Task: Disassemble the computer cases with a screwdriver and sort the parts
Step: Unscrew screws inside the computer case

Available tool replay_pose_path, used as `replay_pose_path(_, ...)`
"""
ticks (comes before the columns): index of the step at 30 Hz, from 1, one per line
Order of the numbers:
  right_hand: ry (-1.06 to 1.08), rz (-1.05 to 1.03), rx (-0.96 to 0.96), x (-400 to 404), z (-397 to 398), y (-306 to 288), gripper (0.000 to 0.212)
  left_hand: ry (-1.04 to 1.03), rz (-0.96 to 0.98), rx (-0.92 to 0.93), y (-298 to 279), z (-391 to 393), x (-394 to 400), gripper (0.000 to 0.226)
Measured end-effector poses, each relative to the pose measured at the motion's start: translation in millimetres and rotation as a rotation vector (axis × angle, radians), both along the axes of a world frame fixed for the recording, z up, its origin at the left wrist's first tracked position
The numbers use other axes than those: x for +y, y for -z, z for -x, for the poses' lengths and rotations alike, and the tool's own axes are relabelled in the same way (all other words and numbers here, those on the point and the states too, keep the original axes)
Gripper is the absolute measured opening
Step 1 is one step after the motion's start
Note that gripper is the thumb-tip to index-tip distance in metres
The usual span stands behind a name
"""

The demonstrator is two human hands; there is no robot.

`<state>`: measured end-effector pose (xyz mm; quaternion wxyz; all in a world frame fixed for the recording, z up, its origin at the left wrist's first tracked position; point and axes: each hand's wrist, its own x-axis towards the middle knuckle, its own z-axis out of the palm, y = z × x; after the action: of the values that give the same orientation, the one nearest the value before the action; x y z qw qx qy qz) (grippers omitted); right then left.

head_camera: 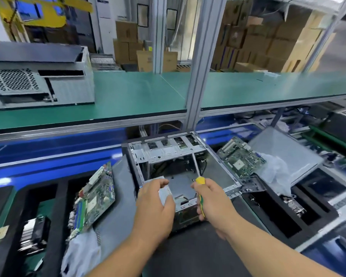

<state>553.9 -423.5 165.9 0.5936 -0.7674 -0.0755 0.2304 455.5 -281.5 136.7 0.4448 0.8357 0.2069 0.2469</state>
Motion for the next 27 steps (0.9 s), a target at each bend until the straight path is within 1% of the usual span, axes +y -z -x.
replay_pose_path(2,0.007,0.021,0.011,0.3,-6.7,7.3,0.02,-0.066,-0.012,0.029,5.6,1.9,6.6,0.04)
replay_pose_path(5,-0.014,0.056,-0.007,4.1,-17.3,14.6,0.022,-0.134,-0.02,0.083,10.8,2.3,17.3,0.046)
replay_pose_path(7,-0.06,0.068,-0.051,7.8,-28.1,16.7,0.01,-0.145,-0.015,0.117,11.6,-3.3,22.0,0.047)
replay_pose_path(8,-0.089,0.075,-0.071,9.2,-34.8,16.5,0.011,-0.147,-0.007,0.131,11.3,-7.4,22.6,0.048)
replay_pose_path(11,-0.14,0.096,-0.104,8.1,-62.6,14.6,0.029,-0.15,0.023,0.196,9.9,-25.2,16.9,0.052)
replay_pose_path(12,-0.155,0.113,-0.142,5.1,-73.8,14.3,0.031,-0.146,-0.006,0.224,10.5,-32.0,12.9,0.055)
replay_pose_path(14,-0.194,0.154,-0.232,-4.4,-100.9,13.8,0.04,-0.1,-0.186,0.32,11.8,-48.3,1.3,0.059)
replay_pose_path(16,-0.25,0.207,-0.29,-17.0,-130.3,12.5,0.052,0.017,-0.38,0.473,16.9,-66.5,-15.4,0.064)
replay_pose_path(19,-0.4,0.329,-0.439,-38.4,-165.7,16.7,0.061,0.189,-0.519,0.745,31.5,-89.1,-44.2,0.085)
replay_pose_path(20,-0.467,0.369,-0.494,-44.9,-173.8,20.2,0.062,0.208,-0.584,0.796,37.4,-93.8,-51.7,0.081)
replay_pose_path(21,-0.53,0.393,-0.532,-51.0,-180.6,24.5,0.063,0.197,-0.655,0.808,42.2,-97.6,-57.0,0.07)
replay_pose_path(23,-0.637,0.412,-0.579,-61.0,-188.6,34.3,0.063,0.14,-0.745,0.762,48.0,-101.3,-61.0,0.051)
replay_pose_path(25,-0.705,0.43,-0.653,-68.8,-190.6,43.0,0.063,0.115,-0.773,0.733,50.5,-104.3,-60.0,0.047)
replay_pose_path(27,-0.742,0.434,-0.715,-73.7,-188.6,48.7,0.065,0.121,-0.779,0.748,50.7,-104.4,-59.8,0.047)
